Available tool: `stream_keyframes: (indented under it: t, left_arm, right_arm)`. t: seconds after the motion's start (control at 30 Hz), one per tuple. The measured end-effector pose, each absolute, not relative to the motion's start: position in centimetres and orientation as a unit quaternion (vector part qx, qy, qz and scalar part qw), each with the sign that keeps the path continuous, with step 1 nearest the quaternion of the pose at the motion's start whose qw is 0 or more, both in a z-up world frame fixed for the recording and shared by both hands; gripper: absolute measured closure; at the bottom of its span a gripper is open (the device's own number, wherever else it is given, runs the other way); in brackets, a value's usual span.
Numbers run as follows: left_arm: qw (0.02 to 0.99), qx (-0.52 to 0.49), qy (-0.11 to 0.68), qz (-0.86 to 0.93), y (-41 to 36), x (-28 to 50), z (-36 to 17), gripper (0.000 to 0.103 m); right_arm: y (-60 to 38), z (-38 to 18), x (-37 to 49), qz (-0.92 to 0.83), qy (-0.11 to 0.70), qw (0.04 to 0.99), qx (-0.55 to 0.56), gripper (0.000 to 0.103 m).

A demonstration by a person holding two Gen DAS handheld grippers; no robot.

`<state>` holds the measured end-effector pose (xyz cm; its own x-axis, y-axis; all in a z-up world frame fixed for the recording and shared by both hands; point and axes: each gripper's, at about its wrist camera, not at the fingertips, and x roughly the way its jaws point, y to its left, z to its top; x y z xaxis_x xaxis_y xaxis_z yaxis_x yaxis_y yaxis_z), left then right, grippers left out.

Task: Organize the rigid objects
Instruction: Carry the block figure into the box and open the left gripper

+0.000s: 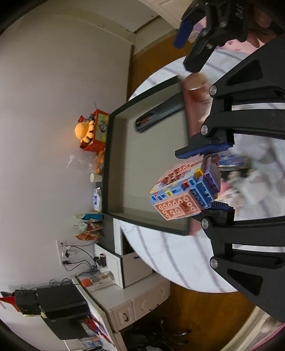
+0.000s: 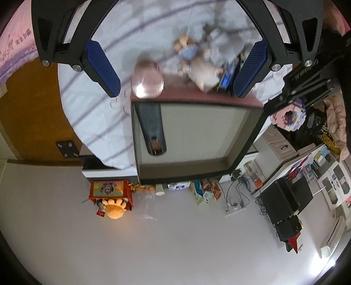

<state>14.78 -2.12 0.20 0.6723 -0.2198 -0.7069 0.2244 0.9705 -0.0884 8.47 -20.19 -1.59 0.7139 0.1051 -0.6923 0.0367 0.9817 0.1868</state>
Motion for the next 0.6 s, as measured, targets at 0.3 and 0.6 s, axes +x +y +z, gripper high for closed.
stream_keyframes:
  t: [0.3, 0.6]
  left_arm:
    - [0.902, 0.003, 0.414, -0.126, -3.8, 23.5, -2.6, 0.068]
    - [0.874, 0.013, 0.473, -0.109, -4.5, 26.3, -7.8, 0.067]
  right_arm:
    - [-21.6, -1.5, 13.7, 0.001, 0.37, 0.923, 0.103, 0.0]
    - [-22.7, -3.7, 16.1, 0.0, 0.396, 0.912, 0.112, 0.0]
